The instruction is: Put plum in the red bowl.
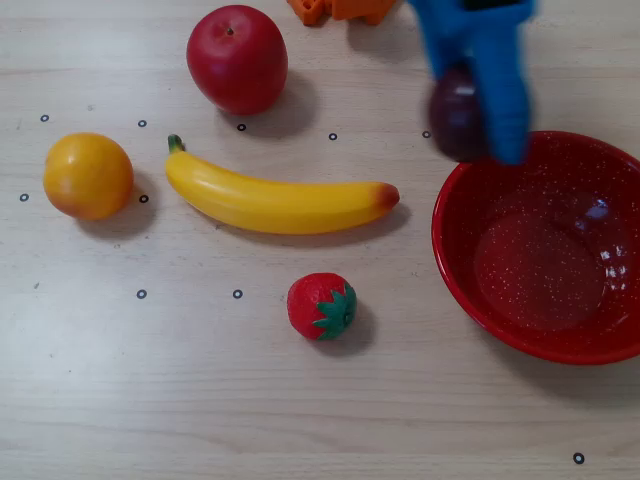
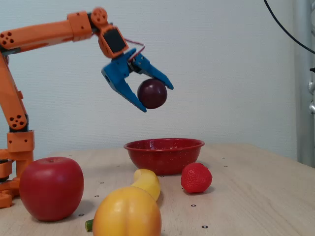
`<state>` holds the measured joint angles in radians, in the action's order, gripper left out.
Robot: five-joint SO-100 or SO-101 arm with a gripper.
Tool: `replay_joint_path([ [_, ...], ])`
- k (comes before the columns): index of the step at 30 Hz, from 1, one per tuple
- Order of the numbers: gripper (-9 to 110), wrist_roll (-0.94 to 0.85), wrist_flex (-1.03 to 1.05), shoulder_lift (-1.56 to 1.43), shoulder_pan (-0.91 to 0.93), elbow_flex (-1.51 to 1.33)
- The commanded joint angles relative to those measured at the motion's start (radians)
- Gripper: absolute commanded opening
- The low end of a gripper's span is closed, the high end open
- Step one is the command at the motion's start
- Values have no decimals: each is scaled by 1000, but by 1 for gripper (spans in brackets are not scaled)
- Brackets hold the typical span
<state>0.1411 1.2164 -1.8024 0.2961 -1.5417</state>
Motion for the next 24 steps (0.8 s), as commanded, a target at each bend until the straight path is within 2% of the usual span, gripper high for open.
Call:
replay_joint_path([
  [1,0,-28,-133,-58,54,29],
  [7,0,74,-314,106,144,5],
  [12,1,173,-302,313,178,104],
  [13,5,183,-287,351,179,127],
  [18,42,213,-230,492,179,196],
  [24,51,212,-192,523,176,236],
])
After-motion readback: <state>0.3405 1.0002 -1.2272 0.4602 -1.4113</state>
